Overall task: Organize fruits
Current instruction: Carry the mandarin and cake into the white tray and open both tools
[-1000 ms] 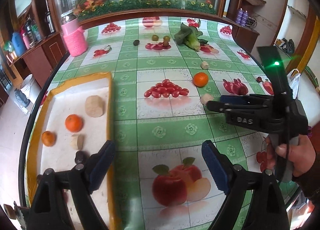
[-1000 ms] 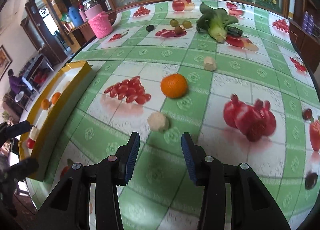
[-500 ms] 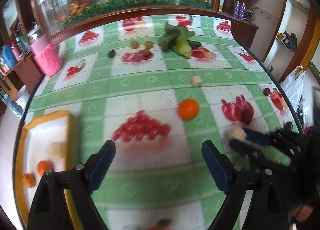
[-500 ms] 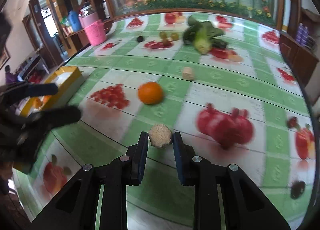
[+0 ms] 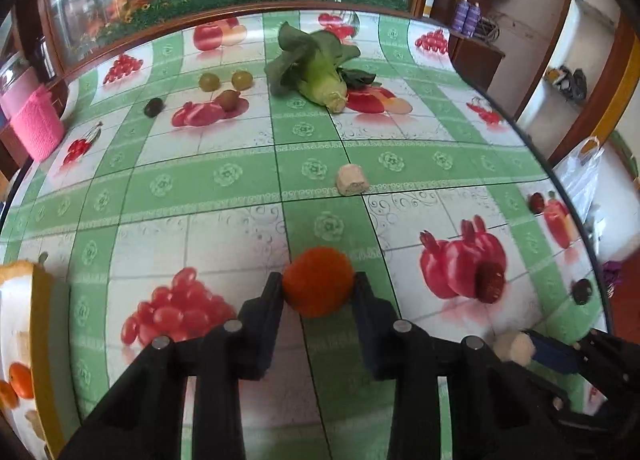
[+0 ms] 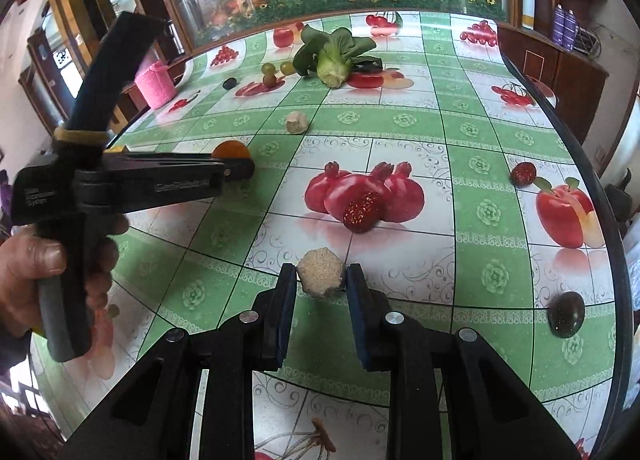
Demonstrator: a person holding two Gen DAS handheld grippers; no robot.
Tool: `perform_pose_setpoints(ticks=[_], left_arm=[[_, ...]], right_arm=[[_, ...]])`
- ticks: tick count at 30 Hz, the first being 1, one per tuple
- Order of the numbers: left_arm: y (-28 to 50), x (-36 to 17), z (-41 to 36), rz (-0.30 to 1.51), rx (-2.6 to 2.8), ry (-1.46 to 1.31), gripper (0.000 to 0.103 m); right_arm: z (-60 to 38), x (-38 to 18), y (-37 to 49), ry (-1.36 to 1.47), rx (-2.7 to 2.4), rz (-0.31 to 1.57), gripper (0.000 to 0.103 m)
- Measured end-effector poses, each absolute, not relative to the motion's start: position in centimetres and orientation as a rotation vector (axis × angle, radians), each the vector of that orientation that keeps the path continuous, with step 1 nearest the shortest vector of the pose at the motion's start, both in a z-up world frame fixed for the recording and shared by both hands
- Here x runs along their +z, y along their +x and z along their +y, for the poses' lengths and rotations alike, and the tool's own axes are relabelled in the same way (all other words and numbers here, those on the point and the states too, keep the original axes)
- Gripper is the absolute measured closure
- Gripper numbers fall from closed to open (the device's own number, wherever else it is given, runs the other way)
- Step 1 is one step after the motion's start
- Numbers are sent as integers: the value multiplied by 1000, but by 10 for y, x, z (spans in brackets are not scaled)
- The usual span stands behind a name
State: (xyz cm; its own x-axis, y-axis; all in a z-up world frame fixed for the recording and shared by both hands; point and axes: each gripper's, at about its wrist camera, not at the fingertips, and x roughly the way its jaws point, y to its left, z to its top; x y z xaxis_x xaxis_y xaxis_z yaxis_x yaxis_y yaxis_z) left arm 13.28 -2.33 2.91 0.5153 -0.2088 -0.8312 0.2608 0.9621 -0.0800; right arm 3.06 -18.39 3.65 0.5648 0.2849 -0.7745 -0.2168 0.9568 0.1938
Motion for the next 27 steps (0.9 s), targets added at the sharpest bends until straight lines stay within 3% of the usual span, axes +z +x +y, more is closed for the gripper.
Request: perform_pose_setpoints(ticks=[13, 27], left_arm=[[46, 73, 52, 901, -175, -61, 66], [-10, 83, 172, 873, 44, -196, 66]], right_arm=[[-146, 72, 18, 26, 372, 875, 78], [-40, 88, 19, -51, 576, 880, 78]])
